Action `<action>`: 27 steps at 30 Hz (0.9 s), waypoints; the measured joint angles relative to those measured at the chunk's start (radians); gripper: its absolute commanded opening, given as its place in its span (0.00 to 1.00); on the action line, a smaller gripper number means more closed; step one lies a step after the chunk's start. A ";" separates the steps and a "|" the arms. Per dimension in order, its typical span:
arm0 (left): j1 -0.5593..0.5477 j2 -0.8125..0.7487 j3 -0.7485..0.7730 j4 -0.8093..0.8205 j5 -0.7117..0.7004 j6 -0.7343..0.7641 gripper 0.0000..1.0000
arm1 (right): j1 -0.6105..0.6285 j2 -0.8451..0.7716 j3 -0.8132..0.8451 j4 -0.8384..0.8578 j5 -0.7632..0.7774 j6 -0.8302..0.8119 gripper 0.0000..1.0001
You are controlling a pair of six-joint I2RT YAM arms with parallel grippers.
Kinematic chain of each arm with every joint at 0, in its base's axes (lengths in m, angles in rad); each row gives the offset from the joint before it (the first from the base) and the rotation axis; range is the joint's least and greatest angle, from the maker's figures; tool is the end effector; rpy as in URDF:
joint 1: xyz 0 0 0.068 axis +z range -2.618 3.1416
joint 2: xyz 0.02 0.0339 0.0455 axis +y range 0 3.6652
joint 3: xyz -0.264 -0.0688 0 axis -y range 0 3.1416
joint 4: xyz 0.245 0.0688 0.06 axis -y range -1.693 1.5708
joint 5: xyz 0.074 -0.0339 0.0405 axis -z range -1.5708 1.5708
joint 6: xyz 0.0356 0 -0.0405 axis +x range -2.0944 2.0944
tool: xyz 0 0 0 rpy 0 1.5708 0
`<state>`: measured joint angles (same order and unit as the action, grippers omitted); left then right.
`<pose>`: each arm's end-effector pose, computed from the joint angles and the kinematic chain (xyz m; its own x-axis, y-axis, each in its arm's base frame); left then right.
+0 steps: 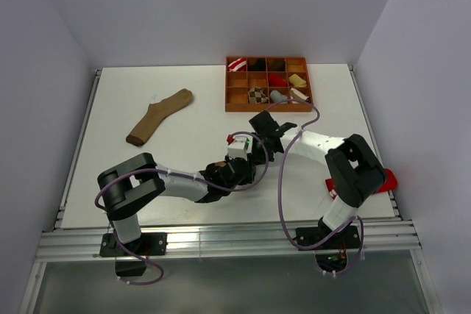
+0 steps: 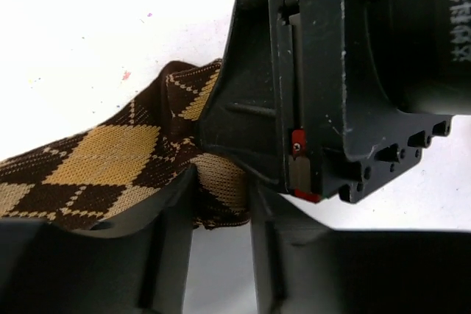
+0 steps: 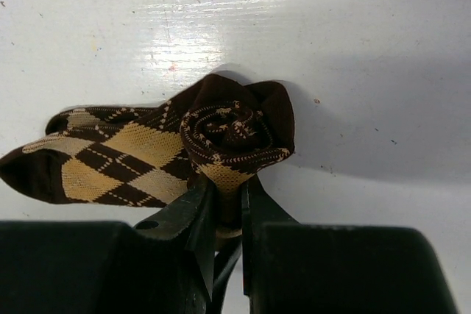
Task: Roll the socks
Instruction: Roll the sock at the center of the board.
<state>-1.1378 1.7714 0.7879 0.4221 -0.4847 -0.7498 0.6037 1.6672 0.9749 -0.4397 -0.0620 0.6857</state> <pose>0.1609 -0.3086 0.1453 -0.5980 -0.1434 -0.7885 0.3144 0.8630 -0.3954 0.2612 0.1828 0.1669 -0.9493 0.1131 -0.2933 0.0166 0.9498 0.3124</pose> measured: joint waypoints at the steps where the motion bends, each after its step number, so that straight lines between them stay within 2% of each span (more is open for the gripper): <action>1: 0.000 0.007 0.005 -0.003 -0.002 -0.006 0.25 | 0.000 0.001 0.001 0.000 0.002 -0.002 0.00; 5: -0.003 0.011 0.009 -0.005 -0.003 -0.046 0.04 | 0.001 0.002 0.001 0.000 0.003 -0.008 0.05; 6: -0.003 0.011 0.008 -0.005 -0.003 -0.060 0.01 | 0.000 0.001 0.001 0.002 0.003 -0.010 0.11; 9: -0.003 0.005 -0.014 0.017 -0.003 -0.102 0.01 | 0.001 -0.009 -0.008 0.013 -0.002 -0.014 0.22; 12: -0.003 -0.020 -0.067 0.065 0.004 -0.158 0.01 | 0.002 -0.051 -0.055 0.058 -0.027 -0.014 0.42; 18: 0.016 -0.096 -0.227 0.185 0.050 -0.297 0.00 | -0.009 -0.237 -0.220 0.201 -0.105 -0.010 0.64; 22: 0.054 -0.142 -0.338 0.274 0.082 -0.395 0.01 | -0.027 -0.322 -0.303 0.334 -0.148 -0.012 0.67; 27: 0.091 -0.145 -0.408 0.362 0.130 -0.490 0.01 | -0.031 -0.282 -0.364 0.480 -0.234 -0.016 0.66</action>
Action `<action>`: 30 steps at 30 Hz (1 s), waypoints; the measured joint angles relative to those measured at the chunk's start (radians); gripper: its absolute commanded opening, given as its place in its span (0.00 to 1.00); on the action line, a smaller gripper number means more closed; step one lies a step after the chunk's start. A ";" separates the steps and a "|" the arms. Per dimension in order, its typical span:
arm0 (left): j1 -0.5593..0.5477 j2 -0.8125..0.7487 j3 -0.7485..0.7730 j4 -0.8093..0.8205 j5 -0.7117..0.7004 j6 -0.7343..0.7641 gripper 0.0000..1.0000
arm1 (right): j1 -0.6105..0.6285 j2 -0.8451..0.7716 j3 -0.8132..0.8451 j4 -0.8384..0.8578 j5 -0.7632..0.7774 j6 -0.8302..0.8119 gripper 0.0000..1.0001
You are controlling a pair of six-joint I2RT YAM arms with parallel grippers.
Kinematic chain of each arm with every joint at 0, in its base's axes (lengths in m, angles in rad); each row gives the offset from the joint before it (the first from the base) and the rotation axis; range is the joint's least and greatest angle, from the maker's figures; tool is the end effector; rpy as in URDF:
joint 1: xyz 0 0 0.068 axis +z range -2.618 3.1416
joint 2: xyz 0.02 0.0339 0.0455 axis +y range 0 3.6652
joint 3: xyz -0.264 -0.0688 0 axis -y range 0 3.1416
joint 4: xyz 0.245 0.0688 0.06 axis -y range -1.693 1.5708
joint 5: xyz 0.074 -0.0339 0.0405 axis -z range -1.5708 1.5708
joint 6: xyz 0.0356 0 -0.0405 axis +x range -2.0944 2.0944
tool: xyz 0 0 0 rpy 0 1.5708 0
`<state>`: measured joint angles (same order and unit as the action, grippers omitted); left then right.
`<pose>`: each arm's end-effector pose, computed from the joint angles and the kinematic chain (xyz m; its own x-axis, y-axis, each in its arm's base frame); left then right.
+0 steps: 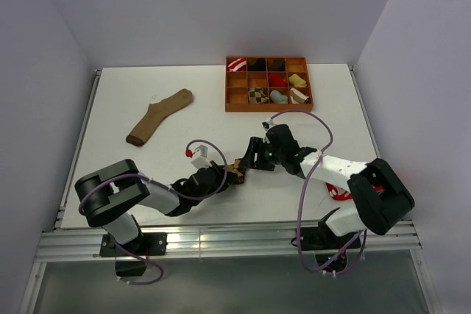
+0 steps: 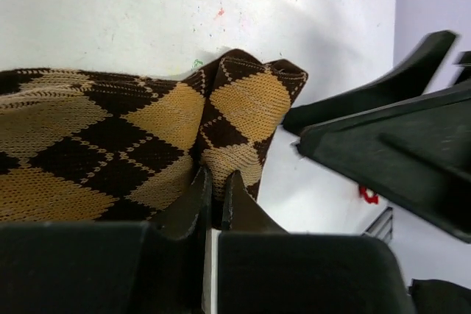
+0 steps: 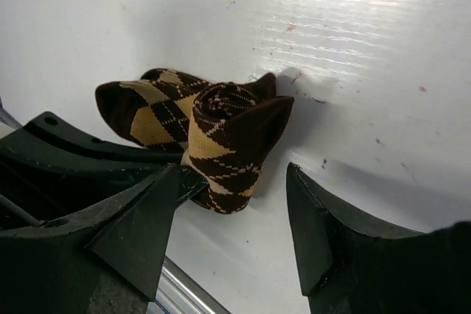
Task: Roll the socks
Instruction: Roll the sock at the center of the board.
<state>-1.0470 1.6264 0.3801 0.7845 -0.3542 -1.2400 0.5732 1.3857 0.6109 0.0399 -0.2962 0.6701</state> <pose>0.1436 -0.2240 0.1162 -0.6936 -0.5727 -0.4369 0.0026 0.6046 -0.7965 0.2200 0.1544 0.1720 -0.8767 0.1411 -0.4599 -0.1993 0.7636 0.6142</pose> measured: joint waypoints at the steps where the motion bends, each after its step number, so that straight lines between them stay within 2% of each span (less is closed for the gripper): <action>1: 0.003 0.003 -0.006 0.012 0.006 -0.013 0.01 | 0.000 0.016 -0.005 0.021 -0.014 0.000 0.66; 10: 0.026 0.025 -0.058 0.109 0.051 -0.093 0.01 | 0.000 0.177 -0.034 0.217 -0.145 0.007 0.63; 13: 0.033 0.026 -0.076 0.133 0.063 -0.110 0.01 | 0.000 0.214 -0.039 0.283 -0.177 0.011 0.55; 16: 0.043 0.027 -0.086 0.146 0.078 -0.112 0.04 | -0.002 0.258 -0.041 0.348 -0.212 0.017 0.37; 17: 0.046 0.027 -0.086 0.146 0.083 -0.111 0.06 | -0.002 0.270 -0.041 0.365 -0.222 0.020 0.23; 19: 0.056 0.027 -0.086 0.145 0.097 -0.106 0.22 | -0.006 0.276 -0.040 0.372 -0.236 0.013 0.11; 20: 0.063 0.027 -0.086 0.144 0.106 -0.103 0.30 | -0.007 0.275 -0.038 0.366 -0.236 0.006 0.02; 22: 0.077 0.023 -0.086 0.132 0.118 -0.088 0.44 | -0.006 0.271 -0.017 0.323 -0.228 -0.012 0.00; 24: 0.099 0.006 -0.086 0.107 0.135 -0.072 0.48 | -0.005 0.266 0.016 0.255 -0.207 -0.039 0.00; 26: 0.121 -0.036 -0.074 0.046 0.141 -0.046 0.48 | 0.000 0.258 0.052 0.183 -0.182 -0.069 0.00; 30: 0.171 -0.115 -0.041 -0.128 0.117 0.036 0.39 | 0.000 0.246 0.127 0.034 -0.108 -0.130 0.00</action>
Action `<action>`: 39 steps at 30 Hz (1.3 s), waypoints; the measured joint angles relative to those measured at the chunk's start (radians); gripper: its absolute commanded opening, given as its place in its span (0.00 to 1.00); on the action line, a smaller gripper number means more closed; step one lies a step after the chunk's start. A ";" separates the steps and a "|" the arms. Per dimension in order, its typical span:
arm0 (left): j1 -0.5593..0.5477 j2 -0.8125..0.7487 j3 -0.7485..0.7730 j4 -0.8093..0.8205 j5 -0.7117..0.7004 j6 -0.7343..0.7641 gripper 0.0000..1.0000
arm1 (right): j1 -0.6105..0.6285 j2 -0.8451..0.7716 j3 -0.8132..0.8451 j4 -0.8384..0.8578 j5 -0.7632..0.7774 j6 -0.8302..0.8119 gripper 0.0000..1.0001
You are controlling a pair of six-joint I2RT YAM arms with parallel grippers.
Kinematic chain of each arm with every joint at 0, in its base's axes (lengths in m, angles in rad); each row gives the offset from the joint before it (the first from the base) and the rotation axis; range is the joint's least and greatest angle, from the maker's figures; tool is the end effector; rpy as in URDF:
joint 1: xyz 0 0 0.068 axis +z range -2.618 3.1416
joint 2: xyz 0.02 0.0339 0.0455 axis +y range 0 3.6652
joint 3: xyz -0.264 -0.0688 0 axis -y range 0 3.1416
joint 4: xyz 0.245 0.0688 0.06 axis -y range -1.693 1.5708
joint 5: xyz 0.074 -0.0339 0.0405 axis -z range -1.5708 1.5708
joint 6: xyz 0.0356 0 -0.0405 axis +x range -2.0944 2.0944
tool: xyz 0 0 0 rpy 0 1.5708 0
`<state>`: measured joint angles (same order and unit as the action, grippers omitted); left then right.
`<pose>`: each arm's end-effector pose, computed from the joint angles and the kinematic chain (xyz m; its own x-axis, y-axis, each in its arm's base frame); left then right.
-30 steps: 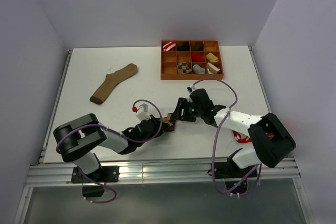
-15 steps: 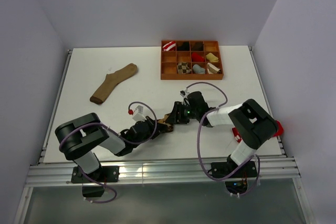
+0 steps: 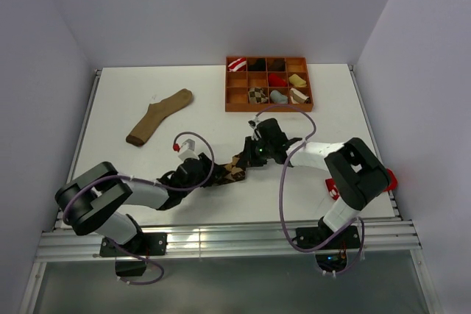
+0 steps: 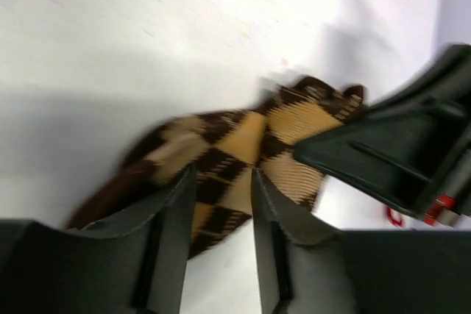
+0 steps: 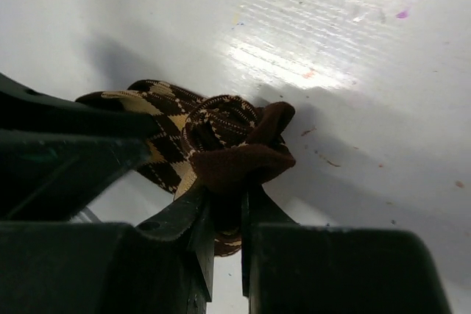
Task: Roll the socks
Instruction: Roll the sock at the center of the board.
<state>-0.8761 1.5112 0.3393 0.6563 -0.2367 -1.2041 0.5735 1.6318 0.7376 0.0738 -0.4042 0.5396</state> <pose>0.1659 -0.1861 0.1210 -0.6884 -0.5914 -0.4199 -0.0737 0.6329 -0.7707 0.2520 0.1795 0.1455 -0.8992 -0.0184 -0.4372 -0.3056 0.7416 0.5972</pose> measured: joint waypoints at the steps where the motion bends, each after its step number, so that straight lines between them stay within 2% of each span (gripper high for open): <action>1: 0.011 -0.015 0.004 -0.035 -0.006 0.019 0.38 | 0.000 -0.003 0.013 -0.029 0.013 -0.013 0.00; 6: 0.066 -0.028 0.056 -0.174 -0.026 0.113 0.25 | 0.000 -0.013 0.058 -0.142 0.054 -0.064 0.00; 17: 0.082 0.136 0.174 -0.111 -0.022 0.171 0.20 | 0.009 -0.021 0.131 -0.307 0.106 -0.159 0.00; 29: 0.082 0.133 0.177 -0.104 -0.014 0.201 0.27 | 0.093 0.095 0.326 -0.514 0.281 -0.165 0.00; 35: 0.082 0.097 0.162 -0.111 -0.015 0.225 0.41 | 0.158 0.184 0.457 -0.633 0.391 -0.139 0.00; 39: 0.063 0.003 0.134 -0.169 -0.047 0.238 0.50 | 0.182 0.219 0.513 -0.690 0.434 -0.113 0.00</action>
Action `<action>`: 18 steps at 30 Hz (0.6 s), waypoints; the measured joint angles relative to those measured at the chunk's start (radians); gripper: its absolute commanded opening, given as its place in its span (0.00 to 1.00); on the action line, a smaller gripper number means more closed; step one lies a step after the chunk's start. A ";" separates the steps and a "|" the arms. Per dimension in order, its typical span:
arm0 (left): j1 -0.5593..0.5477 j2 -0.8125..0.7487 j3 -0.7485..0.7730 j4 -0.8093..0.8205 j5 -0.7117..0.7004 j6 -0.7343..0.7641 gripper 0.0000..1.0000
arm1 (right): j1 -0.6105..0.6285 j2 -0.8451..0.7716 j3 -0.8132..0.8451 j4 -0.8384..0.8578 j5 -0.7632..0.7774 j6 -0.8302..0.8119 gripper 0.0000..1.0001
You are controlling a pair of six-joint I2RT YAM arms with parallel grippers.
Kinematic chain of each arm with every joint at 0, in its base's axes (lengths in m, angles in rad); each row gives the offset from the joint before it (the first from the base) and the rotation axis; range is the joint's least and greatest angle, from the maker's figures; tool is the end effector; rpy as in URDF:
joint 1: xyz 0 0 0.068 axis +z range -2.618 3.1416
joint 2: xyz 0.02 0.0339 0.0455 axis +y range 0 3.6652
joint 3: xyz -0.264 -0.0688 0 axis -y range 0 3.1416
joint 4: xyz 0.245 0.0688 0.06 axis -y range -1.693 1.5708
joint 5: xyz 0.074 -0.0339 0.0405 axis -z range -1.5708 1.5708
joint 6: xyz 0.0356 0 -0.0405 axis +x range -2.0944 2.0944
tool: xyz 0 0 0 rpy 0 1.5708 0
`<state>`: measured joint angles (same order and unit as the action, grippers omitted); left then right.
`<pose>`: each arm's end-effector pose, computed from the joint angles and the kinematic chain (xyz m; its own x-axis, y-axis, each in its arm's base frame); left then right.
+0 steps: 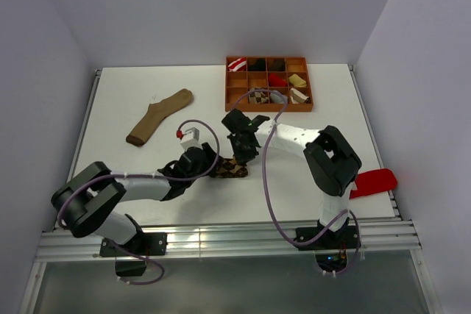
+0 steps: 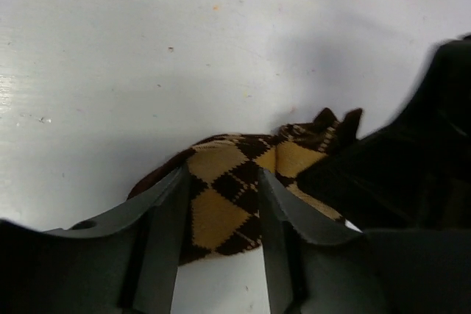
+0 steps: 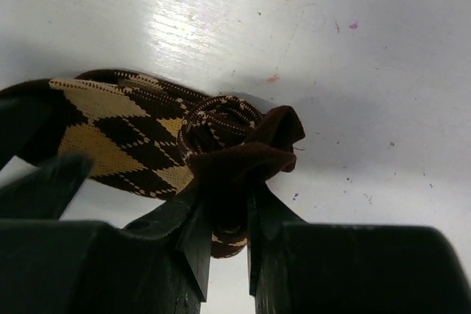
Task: Roll the socks
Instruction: Roll the sock at the center of the board.
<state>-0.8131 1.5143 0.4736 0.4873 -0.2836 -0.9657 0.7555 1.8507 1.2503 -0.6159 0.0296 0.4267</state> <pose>0.1947 -0.1913 0.1392 -0.6445 -0.4677 -0.6049 0.0066 0.7877 -0.6160 0.2679 0.2509 0.1755 -0.9020 -0.2813 -0.3275 -0.3346 0.9349 0.1184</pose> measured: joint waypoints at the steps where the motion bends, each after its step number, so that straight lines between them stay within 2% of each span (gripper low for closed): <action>1: -0.012 -0.027 -0.002 -0.018 -0.018 0.004 0.50 | 0.002 0.005 0.009 -0.013 0.007 0.008 0.00; 5: -0.114 -0.139 -0.001 -0.078 -0.094 0.010 0.53 | 0.015 0.031 0.051 -0.060 0.035 0.030 0.03; 8: -0.198 -0.164 0.004 -0.090 -0.134 0.011 0.54 | 0.029 0.048 0.078 -0.089 0.058 0.034 0.06; 11: -0.251 -0.122 0.026 -0.106 -0.161 0.011 0.54 | 0.037 0.062 0.099 -0.111 0.071 0.038 0.07; 18: -0.297 0.034 0.142 -0.146 -0.215 0.011 0.56 | 0.043 0.071 0.113 -0.130 0.083 0.055 0.12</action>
<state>-1.1099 1.5486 0.6159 0.3416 -0.4988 -0.9546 0.7986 1.9213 1.3632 -0.7460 0.1127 0.4812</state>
